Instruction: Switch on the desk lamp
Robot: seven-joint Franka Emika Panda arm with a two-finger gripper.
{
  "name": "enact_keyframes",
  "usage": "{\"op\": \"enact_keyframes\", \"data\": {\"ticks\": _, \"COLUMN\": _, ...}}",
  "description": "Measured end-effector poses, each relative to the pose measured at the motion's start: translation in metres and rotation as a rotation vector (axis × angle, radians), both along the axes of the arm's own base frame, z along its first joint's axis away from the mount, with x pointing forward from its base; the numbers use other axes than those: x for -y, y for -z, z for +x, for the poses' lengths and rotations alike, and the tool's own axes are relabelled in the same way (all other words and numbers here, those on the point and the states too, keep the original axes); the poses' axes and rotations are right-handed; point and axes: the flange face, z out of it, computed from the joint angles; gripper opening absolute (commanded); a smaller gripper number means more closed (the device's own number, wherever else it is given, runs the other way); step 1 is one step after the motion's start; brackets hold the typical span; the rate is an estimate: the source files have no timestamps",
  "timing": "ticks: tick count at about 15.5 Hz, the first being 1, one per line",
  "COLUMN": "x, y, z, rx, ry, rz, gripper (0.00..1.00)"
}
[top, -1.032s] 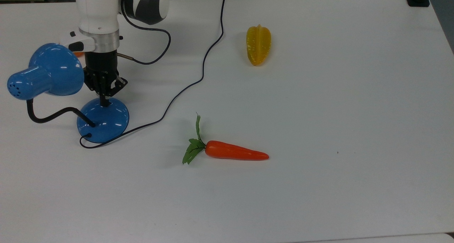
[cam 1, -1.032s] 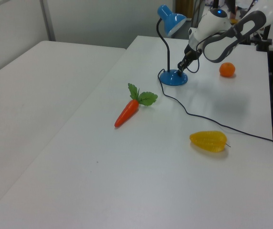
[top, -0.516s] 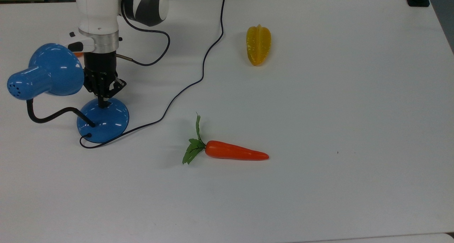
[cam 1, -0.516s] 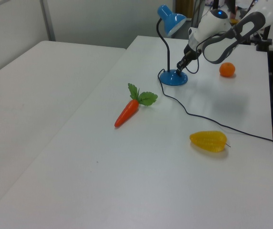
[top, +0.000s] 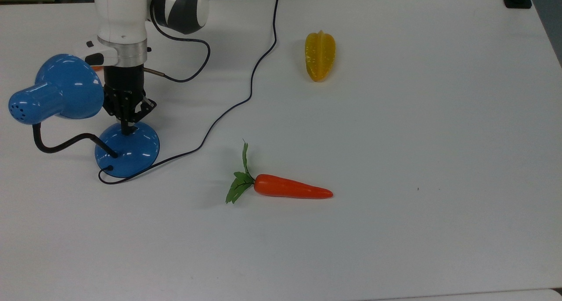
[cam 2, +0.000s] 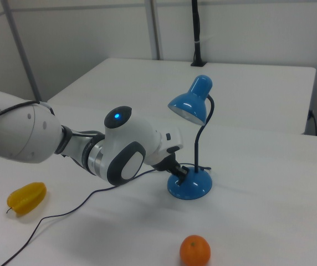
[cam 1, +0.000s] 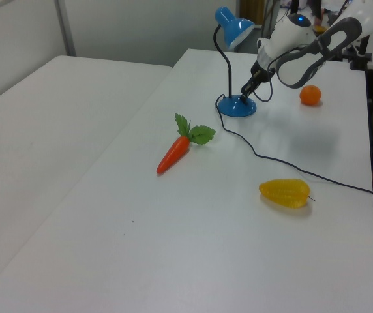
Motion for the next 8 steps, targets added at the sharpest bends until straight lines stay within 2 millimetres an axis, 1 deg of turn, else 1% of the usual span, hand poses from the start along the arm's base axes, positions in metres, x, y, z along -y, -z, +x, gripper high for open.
{"op": "enact_keyframes", "data": {"ticks": 8, "x": -0.0001, "y": -0.0089, "z": 0.0002, "rx": -0.011, "ry": 0.001, "rz": 0.001, "gripper": 0.0}}
